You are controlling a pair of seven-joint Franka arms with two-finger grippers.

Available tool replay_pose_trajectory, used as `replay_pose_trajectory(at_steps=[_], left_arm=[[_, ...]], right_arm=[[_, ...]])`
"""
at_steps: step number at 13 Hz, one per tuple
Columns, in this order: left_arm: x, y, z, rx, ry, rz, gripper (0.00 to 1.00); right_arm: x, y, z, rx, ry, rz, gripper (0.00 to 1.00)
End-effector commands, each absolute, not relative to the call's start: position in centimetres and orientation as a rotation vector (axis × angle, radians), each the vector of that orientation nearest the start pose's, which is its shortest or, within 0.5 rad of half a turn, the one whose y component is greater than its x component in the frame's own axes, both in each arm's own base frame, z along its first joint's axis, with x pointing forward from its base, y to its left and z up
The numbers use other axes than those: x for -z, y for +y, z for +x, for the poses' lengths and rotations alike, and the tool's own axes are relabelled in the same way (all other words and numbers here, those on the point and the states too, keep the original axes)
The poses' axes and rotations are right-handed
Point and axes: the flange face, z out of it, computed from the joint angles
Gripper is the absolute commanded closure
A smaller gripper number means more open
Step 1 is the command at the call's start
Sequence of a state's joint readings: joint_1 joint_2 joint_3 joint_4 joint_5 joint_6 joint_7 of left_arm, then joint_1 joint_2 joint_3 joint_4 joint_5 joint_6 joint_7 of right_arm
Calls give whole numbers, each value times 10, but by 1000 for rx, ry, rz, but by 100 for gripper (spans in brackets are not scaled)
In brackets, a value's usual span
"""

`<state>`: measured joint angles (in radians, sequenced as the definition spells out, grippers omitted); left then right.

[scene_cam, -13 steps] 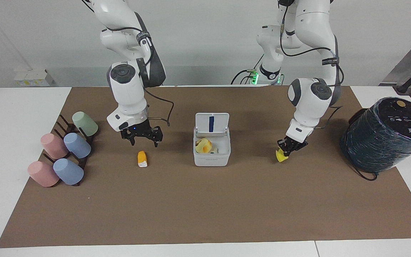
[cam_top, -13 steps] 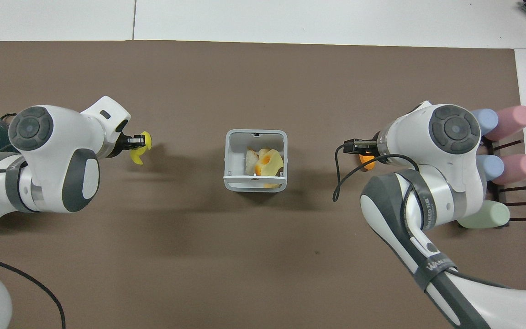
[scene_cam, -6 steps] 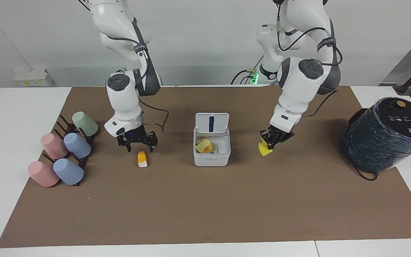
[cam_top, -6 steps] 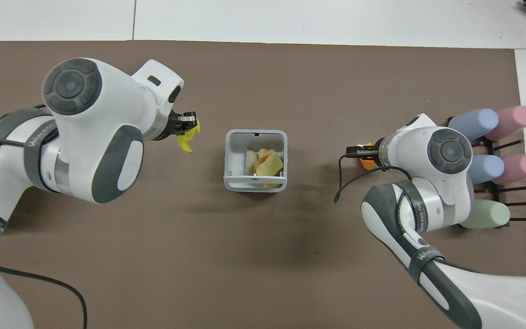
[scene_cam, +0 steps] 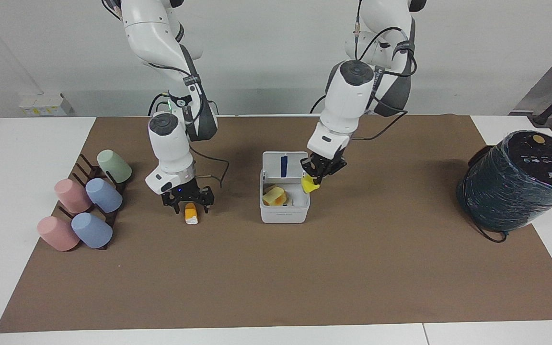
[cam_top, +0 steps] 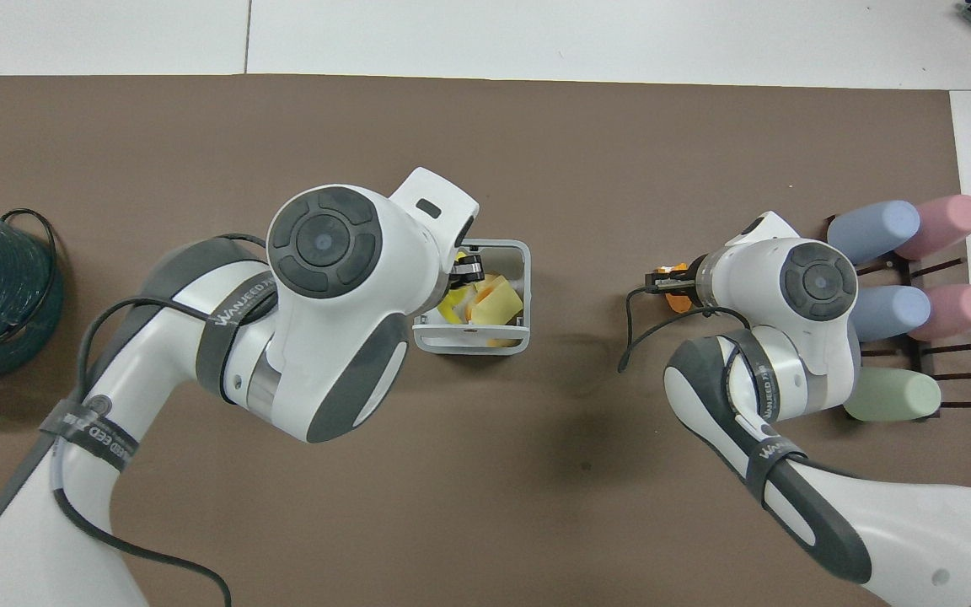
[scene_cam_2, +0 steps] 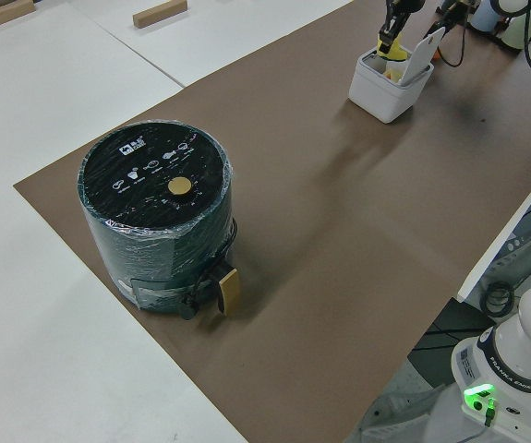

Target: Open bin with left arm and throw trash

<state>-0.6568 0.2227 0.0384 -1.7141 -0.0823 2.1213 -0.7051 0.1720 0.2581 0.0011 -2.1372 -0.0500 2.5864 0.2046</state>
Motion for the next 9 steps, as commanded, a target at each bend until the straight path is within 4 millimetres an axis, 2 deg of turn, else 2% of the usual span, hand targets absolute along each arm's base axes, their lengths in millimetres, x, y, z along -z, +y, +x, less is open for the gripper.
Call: replay_pose_trajectory(at_steps=[1, 2, 3, 5, 7, 8, 9], left_arm=[[-475, -384, 523, 219, -248, -3306, 53], [-475, -384, 524, 224, -249, -3308, 15], [-475, -383, 525, 224, -249, -3307, 3], [-477, -380, 529, 234, -256, -3309, 1], [-483, -375, 535, 247, -266, -3309, 1], [-488, -365, 544, 256, -286, -3305, 2], [-489, -346, 557, 267, -305, -3296, 4]], right_arm=[[-306, 99, 577, 333, -45, -3120, 100], [-305, 99, 577, 331, -42, -3120, 100], [-307, 100, 577, 336, -42, -3119, 100], [-312, 105, 581, 353, -2, -3109, 100], [-334, 114, 591, 399, 120, -3081, 100], [-344, 128, 590, 399, 149, -3071, 100], [-359, 140, 591, 397, 181, -3057, 100]])
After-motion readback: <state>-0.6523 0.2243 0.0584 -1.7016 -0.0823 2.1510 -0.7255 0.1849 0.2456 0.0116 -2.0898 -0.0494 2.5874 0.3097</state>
